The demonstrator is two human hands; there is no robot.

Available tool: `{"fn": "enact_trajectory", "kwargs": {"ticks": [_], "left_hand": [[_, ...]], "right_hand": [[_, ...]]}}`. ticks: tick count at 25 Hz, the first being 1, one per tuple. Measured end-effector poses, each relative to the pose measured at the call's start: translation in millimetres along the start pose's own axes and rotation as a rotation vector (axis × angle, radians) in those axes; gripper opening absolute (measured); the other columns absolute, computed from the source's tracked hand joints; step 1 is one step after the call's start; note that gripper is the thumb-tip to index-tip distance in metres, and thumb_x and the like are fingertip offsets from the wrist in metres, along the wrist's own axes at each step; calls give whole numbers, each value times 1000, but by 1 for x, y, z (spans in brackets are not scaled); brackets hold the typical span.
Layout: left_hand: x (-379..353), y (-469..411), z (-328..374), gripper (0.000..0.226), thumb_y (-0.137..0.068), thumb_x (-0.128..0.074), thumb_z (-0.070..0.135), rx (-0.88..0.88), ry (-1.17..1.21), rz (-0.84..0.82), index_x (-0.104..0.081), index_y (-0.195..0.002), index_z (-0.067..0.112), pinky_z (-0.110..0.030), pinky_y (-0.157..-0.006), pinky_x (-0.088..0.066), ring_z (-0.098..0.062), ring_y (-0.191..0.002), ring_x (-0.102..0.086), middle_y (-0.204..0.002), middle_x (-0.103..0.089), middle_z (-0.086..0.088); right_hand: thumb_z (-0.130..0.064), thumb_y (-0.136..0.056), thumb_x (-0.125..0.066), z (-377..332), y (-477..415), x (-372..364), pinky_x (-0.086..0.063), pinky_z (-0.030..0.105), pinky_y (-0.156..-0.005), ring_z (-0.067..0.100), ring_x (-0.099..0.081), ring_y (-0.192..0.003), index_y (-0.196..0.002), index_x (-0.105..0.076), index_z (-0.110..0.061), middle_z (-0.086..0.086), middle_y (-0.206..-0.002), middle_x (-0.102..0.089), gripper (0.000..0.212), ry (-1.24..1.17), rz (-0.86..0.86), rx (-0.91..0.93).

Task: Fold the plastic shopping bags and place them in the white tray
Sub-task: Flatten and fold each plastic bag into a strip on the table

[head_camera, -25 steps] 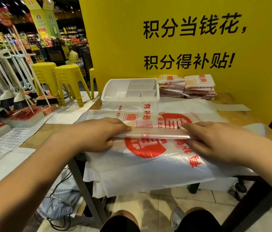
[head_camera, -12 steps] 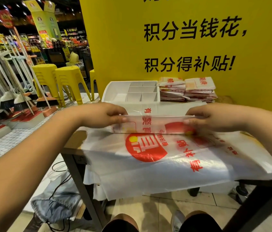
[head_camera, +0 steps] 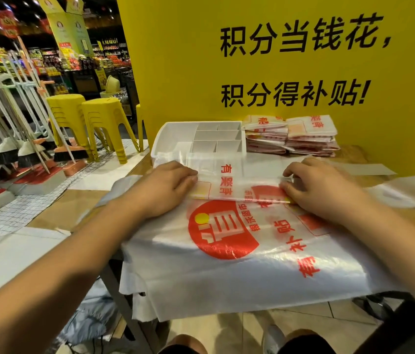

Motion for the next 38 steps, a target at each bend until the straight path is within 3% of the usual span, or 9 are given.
{"fn": "enact_trajectory", "kwargs": {"ticks": [3,6,11,17,21,27,32,35,38], "left_hand": [[-18,7,5,61,-103,-20,57,77,-106,-110,-32,-155,27,-51,-122,-10,-18,-149,-24,-159,-33,3],[-26,9,5,59,-105,-19,52,138,-84,-169,-19,-159,28,-49,-122,5,-15,-153,-7,-167,-15,4],[-37,11,1,60,-104,-14,56,191,-85,-256,-2,-160,34,-48,-122,10,-18,-154,7,-168,5,5],[-32,27,-31,72,-93,-12,73,292,-129,-313,9,-156,44,-50,-122,9,-22,-153,15,-166,17,2],[-33,30,-29,72,-93,-11,73,284,-141,-304,10,-156,43,-50,-122,10,-22,-153,14,-166,17,1],[-29,24,-25,74,-94,-18,73,279,-90,-236,1,-158,41,-50,-123,5,-20,-154,3,-168,4,3],[26,40,16,57,-97,-31,58,131,-169,219,-41,-146,30,-45,-117,-24,-21,-139,-36,-148,-44,0],[8,98,45,58,-96,-19,69,142,-26,104,-42,-140,39,-40,-113,-32,-13,-131,-36,-138,-42,9],[-18,121,49,77,-88,4,73,143,-127,-6,-20,-154,42,-39,-122,-9,-12,-148,-15,-158,-24,10]], "right_hand": [[-43,-100,-39,-22,4,1,-42,43,-102,28,-51,-124,-132,-57,-24,4,-134,-57,42,-28,76,64],[-52,-102,-28,-58,6,-21,-24,40,-120,21,-27,-147,-153,-32,-29,0,-160,-31,57,-42,-130,230],[-57,-102,-14,-62,8,-51,0,35,-124,10,0,-153,-157,-6,-41,-10,-166,0,58,-131,-330,196],[-59,-98,-10,2,24,-44,7,34,-122,9,10,-152,-156,3,-41,-8,-165,12,62,-75,-407,18],[-59,-99,-10,10,30,-46,5,37,-123,11,10,-152,-157,4,-40,-6,-165,13,62,-54,-407,-10],[-66,-95,-15,18,32,-37,0,40,-124,12,-2,-153,-157,-15,-39,-8,-166,-5,68,-129,-278,-81],[-69,-95,-20,24,32,-36,-2,43,-124,15,-7,-153,-157,-19,-38,-7,-166,-9,69,-124,-255,-126],[-60,-98,-28,29,31,-32,-3,45,-124,16,-10,-153,-155,-26,-36,-6,-166,-14,62,-157,-211,-155],[-49,-101,-31,27,30,-29,-2,45,-123,14,-9,-153,-155,-25,-38,-6,-166,-14,55,-178,-217,-107]]}}
Point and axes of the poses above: each hand's wrist, its own y-axis away from the middle knuckle, its own x-axis out of the back of the hand, z = x × y, the point moved 9 cm from there along -y, towards the middle knuckle
